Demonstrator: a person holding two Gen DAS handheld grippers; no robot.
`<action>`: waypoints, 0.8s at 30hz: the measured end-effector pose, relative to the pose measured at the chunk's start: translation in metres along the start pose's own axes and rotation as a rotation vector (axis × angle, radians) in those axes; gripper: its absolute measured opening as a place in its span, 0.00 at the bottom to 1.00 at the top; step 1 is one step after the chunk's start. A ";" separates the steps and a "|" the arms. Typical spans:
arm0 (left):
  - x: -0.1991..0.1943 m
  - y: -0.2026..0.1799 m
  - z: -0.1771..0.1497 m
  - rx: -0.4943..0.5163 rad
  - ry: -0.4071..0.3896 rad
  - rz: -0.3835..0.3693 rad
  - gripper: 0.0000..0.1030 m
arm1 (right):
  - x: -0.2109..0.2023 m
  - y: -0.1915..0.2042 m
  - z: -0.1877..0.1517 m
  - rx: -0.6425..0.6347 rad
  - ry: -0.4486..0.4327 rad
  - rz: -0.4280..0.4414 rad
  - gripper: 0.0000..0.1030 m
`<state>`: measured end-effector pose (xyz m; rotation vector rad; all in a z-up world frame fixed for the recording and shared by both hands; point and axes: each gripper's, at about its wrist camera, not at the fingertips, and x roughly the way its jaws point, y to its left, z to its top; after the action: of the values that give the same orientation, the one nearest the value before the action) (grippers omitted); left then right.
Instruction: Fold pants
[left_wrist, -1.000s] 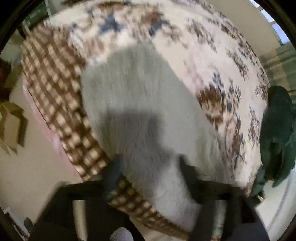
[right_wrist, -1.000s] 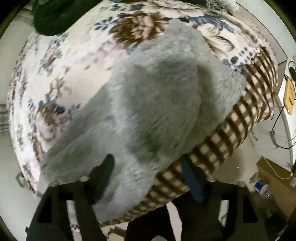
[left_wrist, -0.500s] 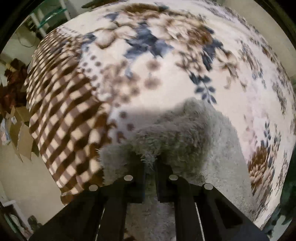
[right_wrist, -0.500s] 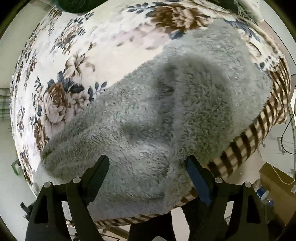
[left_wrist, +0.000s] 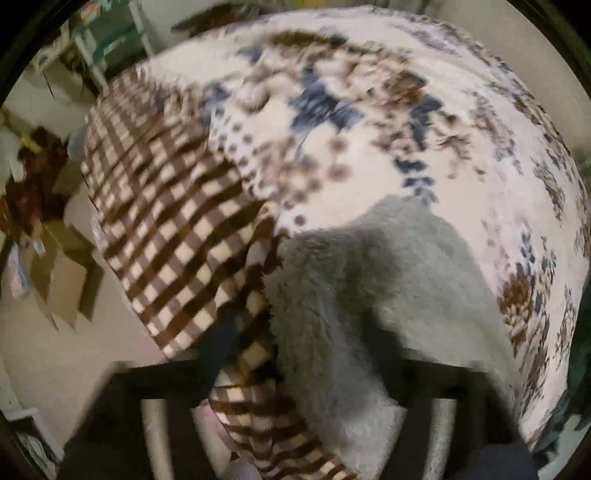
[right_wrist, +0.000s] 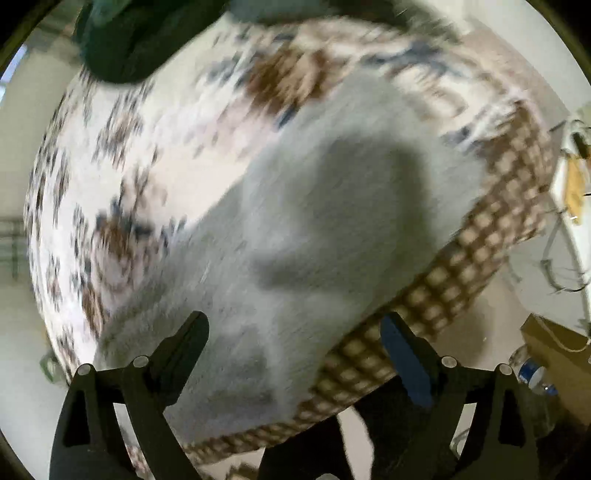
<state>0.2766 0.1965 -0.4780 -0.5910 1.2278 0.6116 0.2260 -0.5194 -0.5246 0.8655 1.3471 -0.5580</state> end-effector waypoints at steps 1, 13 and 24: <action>-0.009 -0.004 -0.005 0.009 -0.020 0.001 0.75 | -0.009 -0.011 0.010 0.011 -0.032 -0.011 0.93; -0.015 -0.180 -0.112 0.428 0.004 -0.057 0.75 | 0.082 -0.118 0.162 0.218 0.009 -0.081 0.91; 0.004 -0.326 -0.260 0.872 0.082 -0.083 0.75 | 0.085 -0.133 0.146 0.170 0.026 -0.105 0.19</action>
<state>0.3340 -0.2149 -0.5149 0.0718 1.3925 -0.0524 0.2235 -0.7034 -0.6362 0.9464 1.3892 -0.7530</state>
